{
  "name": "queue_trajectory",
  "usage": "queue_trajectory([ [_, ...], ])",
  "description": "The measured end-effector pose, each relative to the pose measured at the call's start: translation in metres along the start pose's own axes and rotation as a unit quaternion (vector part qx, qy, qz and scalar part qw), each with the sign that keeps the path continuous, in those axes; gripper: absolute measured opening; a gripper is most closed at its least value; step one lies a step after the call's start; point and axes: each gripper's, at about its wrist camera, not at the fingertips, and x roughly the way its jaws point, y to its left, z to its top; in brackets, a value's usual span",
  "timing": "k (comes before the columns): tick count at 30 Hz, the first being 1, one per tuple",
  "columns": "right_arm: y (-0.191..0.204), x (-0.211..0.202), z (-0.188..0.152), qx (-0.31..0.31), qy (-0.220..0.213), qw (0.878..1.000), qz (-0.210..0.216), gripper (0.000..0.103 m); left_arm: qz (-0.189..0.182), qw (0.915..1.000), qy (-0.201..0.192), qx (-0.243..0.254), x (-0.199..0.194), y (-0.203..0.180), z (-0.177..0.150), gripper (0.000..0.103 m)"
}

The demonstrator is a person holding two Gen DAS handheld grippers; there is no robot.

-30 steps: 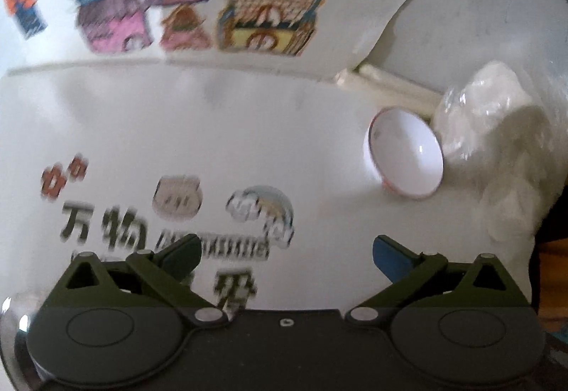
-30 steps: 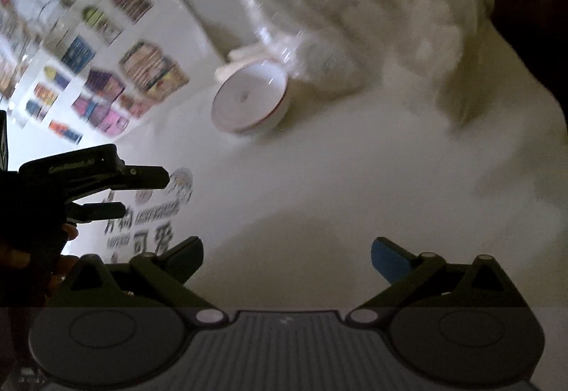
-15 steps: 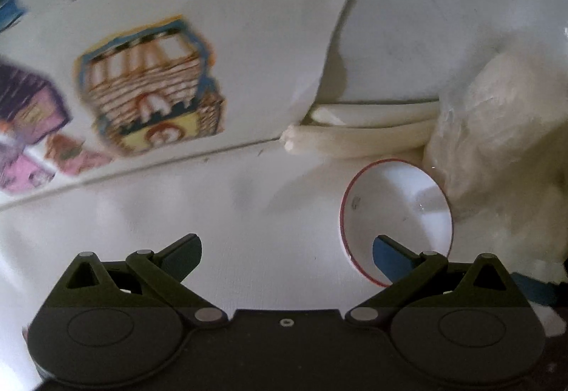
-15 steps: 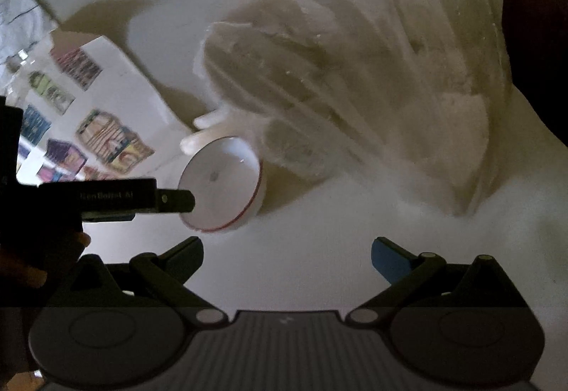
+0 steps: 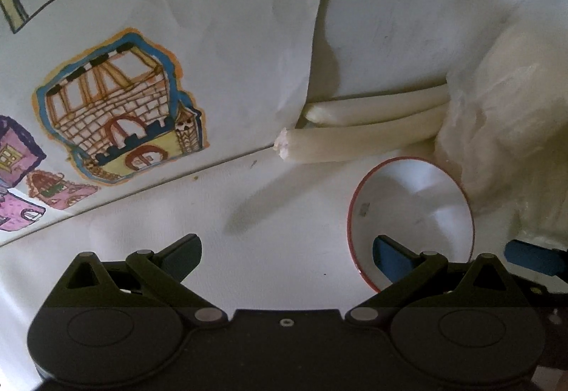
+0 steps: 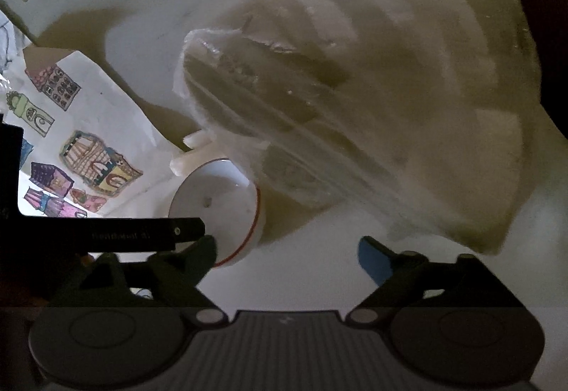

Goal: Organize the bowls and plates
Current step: 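Move the left gripper to the second white red-rimmed bowl, then close the left gripper on the second white bowl's rim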

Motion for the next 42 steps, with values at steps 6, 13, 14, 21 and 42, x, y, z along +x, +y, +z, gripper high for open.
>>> queue_trajectory([
  [6, 0.006, 0.007, 0.003, 0.002, 0.005, 1.0, 0.005, 0.072, -0.004, 1.0, 0.003, 0.007, -0.004, 0.003, -0.002, 0.102],
  [13, 0.007, 0.013, 0.004, 0.016, 0.016, 1.0, 0.013, 0.062, 0.006, 0.9998, 0.004, 0.018, -0.005, -0.007, -0.004, 0.096],
  [14, 0.007, 0.013, 0.004, 0.017, 0.016, 1.0, 0.015, 0.06, 0.003, 0.9999, 0.004, 0.016, -0.005, -0.009, -0.005, 0.092],
  [21, 0.01, 0.016, 0.005, 0.022, 0.023, 0.999, 0.021, 0.043, -0.02, 0.9998, -0.001, -0.001, -0.011, -0.013, -0.005, 0.074],
  [42, 0.015, 0.017, 0.008, 0.025, 0.03, 0.999, 0.036, 0.018, -0.086, 0.9958, 0.0, -0.033, -0.024, -0.021, -0.011, 0.011],
])
